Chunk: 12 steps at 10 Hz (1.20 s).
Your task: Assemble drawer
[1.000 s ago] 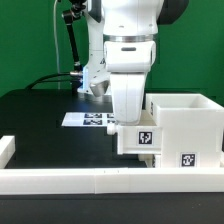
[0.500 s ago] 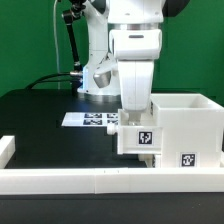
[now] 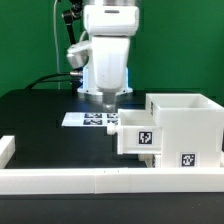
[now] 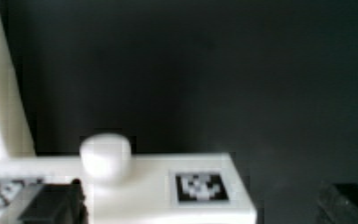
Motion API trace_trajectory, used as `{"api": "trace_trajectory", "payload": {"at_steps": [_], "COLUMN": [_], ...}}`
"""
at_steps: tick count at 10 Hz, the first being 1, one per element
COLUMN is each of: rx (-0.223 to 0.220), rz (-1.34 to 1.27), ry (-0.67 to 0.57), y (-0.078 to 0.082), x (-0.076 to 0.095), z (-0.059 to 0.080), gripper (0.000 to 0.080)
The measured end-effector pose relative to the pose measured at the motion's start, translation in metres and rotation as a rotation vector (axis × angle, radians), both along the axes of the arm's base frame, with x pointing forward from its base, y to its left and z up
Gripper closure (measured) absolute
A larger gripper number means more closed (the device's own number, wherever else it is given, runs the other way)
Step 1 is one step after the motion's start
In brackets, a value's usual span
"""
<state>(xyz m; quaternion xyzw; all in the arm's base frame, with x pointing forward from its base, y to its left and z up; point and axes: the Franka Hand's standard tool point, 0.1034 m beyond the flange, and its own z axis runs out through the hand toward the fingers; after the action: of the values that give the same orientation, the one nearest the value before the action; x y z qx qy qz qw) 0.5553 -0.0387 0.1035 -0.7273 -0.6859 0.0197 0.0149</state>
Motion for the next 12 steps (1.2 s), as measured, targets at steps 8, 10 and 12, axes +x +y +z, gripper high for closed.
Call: {"api": "trace_trajectory", "payload": {"at_steps": [8,10,12], "rx": [0.197,0.232,0.242], "rz": [0.045,0.005,-0.005], "ry": [-0.032,-0.023,-0.011], "y": [-0.037,-0.033,-0.016], "x": [0.020,0.025,0.025], "z": [-0.026,-0.033,-0.038], "gripper": [0.0150,0.0151,0.0150]}}
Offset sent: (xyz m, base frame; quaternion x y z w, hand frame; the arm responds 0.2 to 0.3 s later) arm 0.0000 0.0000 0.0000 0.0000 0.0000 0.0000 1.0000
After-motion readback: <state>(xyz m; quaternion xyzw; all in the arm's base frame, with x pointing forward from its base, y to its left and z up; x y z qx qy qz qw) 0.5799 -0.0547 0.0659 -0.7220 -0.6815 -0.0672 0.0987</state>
